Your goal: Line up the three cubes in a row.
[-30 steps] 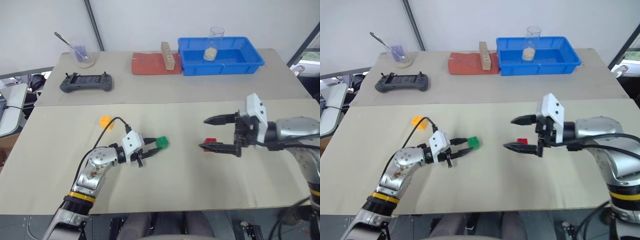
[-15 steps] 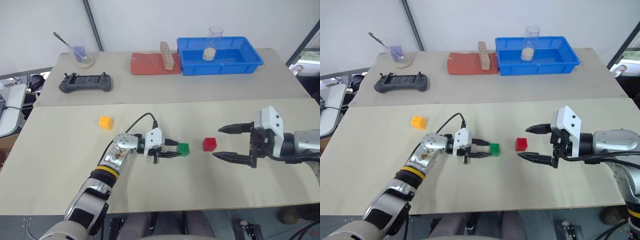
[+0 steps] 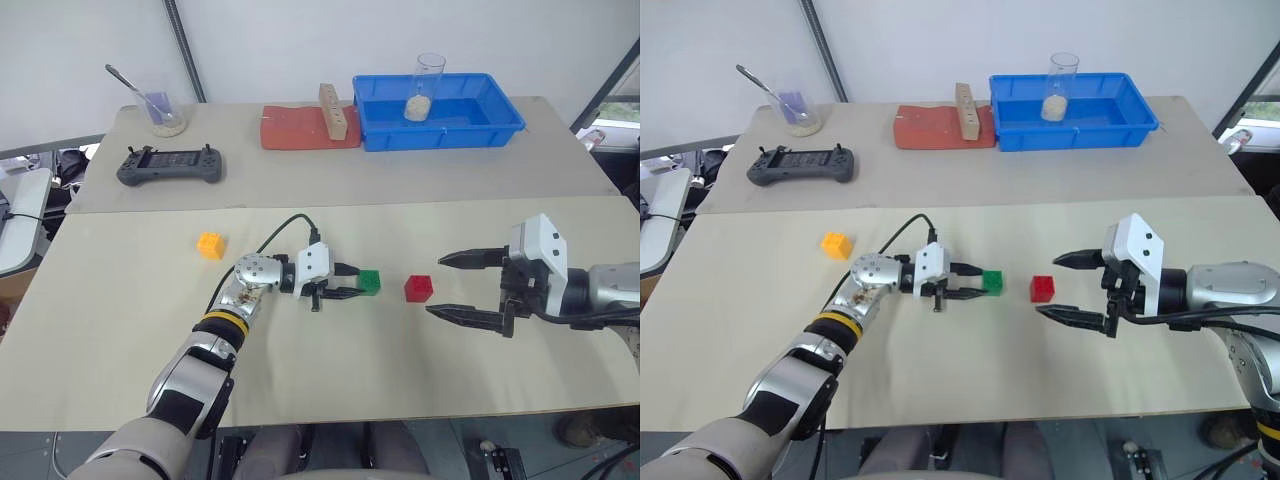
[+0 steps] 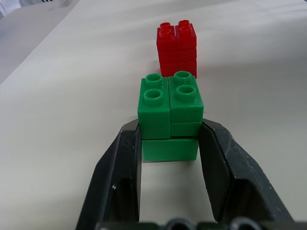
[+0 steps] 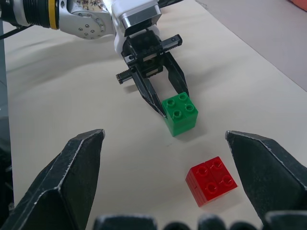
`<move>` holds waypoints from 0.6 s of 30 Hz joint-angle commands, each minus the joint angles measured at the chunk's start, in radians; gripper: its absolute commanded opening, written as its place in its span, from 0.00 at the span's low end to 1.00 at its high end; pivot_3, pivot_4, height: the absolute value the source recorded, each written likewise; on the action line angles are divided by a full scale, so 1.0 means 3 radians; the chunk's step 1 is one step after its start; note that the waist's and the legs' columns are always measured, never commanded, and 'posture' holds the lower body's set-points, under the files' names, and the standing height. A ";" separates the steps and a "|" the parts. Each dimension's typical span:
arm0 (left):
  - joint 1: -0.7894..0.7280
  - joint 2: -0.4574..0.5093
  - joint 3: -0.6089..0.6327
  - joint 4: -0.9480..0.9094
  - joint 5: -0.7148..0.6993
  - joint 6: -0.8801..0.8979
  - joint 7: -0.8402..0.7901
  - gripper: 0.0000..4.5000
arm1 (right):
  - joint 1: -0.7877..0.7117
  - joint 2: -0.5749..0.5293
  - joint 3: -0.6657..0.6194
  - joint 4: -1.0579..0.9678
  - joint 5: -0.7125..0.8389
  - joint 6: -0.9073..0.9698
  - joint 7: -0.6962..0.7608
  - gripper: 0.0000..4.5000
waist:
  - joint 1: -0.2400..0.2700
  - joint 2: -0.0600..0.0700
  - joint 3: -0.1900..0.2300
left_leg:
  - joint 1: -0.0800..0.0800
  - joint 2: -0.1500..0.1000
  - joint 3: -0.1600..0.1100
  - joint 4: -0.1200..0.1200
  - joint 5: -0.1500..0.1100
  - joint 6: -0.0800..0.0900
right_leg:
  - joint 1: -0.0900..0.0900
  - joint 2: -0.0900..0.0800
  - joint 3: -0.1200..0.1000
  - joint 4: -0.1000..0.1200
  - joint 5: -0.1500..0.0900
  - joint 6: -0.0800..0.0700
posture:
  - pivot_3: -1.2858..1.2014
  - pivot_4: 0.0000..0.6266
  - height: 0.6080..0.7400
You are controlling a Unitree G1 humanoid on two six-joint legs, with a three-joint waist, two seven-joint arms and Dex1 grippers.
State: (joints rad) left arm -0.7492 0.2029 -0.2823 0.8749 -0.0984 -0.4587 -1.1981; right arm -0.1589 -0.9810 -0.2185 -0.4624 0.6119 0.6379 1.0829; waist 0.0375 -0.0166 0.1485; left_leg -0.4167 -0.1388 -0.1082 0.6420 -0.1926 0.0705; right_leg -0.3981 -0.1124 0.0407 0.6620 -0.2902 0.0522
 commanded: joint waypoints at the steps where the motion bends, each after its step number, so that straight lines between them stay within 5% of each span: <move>1: -0.0003 -0.0021 -0.0009 0.0044 0.0091 -0.0063 -0.0052 0.27 | -0.0099 -0.0023 -0.0044 -0.0051 0.0043 -0.0030 -0.0023 1.00 | 0.0000 0.0000 0.0000 | 0.0000 0.0000 0.0000 0.0000 0.0000 0.0000 | 0.0000 0.0000 0.0000 0.0000 0.0000 0.0000 | 0.52 0.24 1.00; 3: -0.0008 -0.0030 -0.0001 0.0063 0.0098 -0.0073 -0.0064 0.27 | -0.0127 -0.0016 -0.0022 -0.0048 0.0039 -0.0025 -0.0037 1.00 | 0.0002 0.0000 0.0000 | 0.0000 0.0000 0.0000 0.0001 0.0000 0.0000 | 0.0000 0.0000 0.0000 0.0000 0.0000 0.0000 | 0.52 0.24 1.00; 10: -0.0048 -0.0065 0.0049 0.0137 0.0111 -0.0083 -0.0117 0.99 | -0.0190 0.0003 0.0041 -0.0036 0.0040 -0.0023 -0.0065 1.00 | 0.0001 -0.0001 0.0001 | -0.0001 -0.0001 0.0000 0.0001 0.0000 0.0000 | -0.0002 0.0000 0.0000 0.0002 0.0000 0.0000 | 0.52 0.24 1.00; 18: 0.0036 0.0100 0.0211 -0.0192 -0.0004 0.0115 -0.0079 0.99 | -0.0303 0.0053 0.0162 0.0005 0.0032 -0.0047 -0.0056 1.00 | -0.0009 -0.0003 0.0002 | -0.0001 -0.0001 0.0000 0.0001 0.0000 0.0000 | -0.0004 0.0000 0.0001 0.0004 0.0000 0.0000 | 0.52 0.24 1.00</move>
State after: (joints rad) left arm -0.7376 0.2198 -0.2464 0.8697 -0.0802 -0.4386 -1.2268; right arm -0.2281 -0.9661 -0.1623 -0.4554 0.6119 0.6380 1.0666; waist 0.0350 -0.0173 0.1489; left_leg -0.4178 -0.1390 -0.1081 0.6424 -0.1926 0.0706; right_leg -0.4006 -0.1122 0.0412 0.6638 -0.2902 0.0522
